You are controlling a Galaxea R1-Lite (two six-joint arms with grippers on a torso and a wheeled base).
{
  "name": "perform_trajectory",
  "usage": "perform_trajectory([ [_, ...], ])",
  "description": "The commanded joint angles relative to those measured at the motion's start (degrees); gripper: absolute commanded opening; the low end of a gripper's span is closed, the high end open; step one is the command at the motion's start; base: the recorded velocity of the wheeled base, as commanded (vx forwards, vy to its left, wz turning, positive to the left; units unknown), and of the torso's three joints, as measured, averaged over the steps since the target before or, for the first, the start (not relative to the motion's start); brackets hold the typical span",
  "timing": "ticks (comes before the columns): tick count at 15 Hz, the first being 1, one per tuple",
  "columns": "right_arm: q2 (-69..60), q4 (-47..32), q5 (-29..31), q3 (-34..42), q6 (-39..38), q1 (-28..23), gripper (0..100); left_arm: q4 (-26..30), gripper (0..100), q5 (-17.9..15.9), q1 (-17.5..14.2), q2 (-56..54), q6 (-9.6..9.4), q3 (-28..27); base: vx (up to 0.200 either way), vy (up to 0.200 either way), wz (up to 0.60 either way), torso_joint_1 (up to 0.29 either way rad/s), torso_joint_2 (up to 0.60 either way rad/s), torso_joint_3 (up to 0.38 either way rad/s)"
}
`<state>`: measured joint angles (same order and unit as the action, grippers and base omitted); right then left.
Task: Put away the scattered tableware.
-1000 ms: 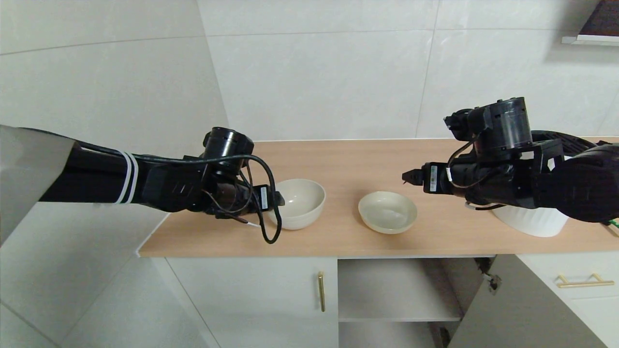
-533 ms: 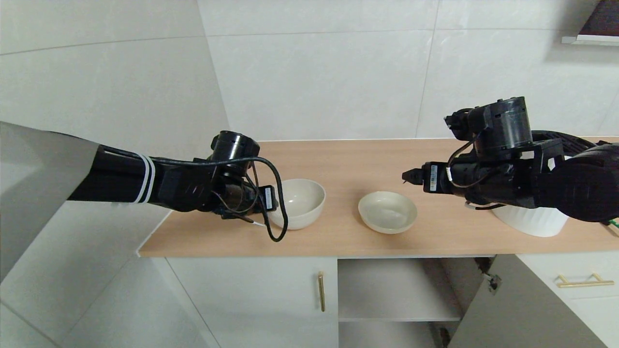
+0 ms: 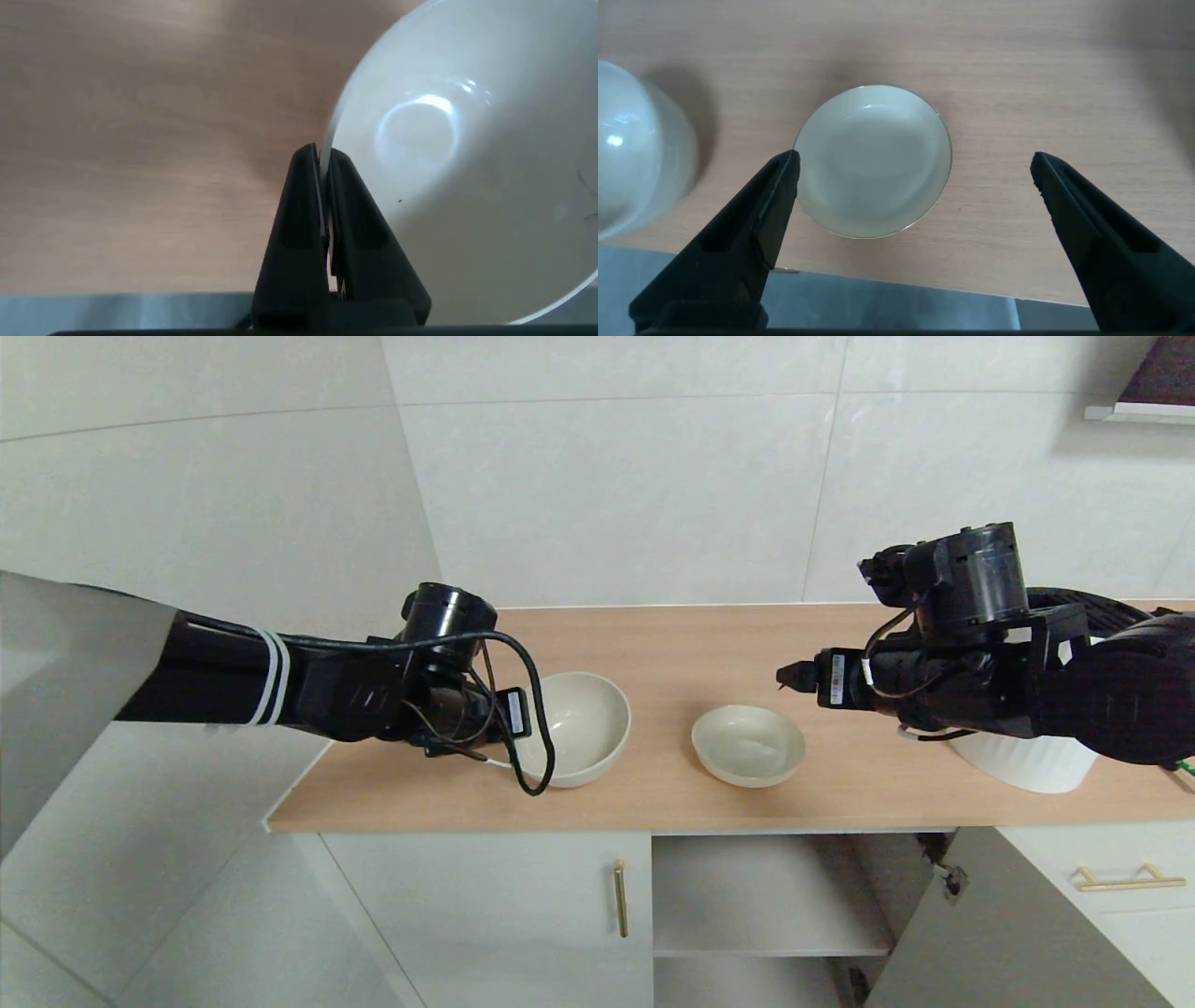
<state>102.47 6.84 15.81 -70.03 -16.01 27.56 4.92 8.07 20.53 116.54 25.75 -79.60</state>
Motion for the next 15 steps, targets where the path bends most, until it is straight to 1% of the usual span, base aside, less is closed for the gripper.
perform_trajectory([
  [1, 0.3, -0.1, 0.0, 0.1, 0.1, 0.0, 100, 0.0, 0, 0.0, -0.1, -6.1, 0.62, 2.1, 0.000, 0.000, 0.00, 0.000, 0.00, 0.000],
  [5, 5.0, -0.2, 0.3, -0.9, 0.3, -0.5, 100, -0.1, 0, -0.2, -0.1, -16.8, 0.44, 6.5, 0.000, 0.000, 0.00, 0.000, 0.00, 0.000],
  [7, 9.6, -0.4, 3.0, -2.1, 0.4, -1.6, 100, -0.1, 0, -0.2, -0.1, -19.1, 0.36, 6.8, 0.000, 0.000, 0.00, 0.000, 0.00, 0.000],
  [8, 11.8, -0.4, 4.0, -2.9, 0.4, -2.2, 100, -0.1, 0, -0.2, -0.1, -19.7, 0.36, 6.9, 0.000, 0.000, 0.00, 0.000, 0.00, 0.000],
  [15, 17.9, -0.2, 4.1, -4.1, 0.2, -3.8, 100, -0.1, 0, -0.1, -0.1, -20.1, 0.36, 7.0, 0.000, 0.000, 0.00, 0.000, 0.00, 0.000],
])
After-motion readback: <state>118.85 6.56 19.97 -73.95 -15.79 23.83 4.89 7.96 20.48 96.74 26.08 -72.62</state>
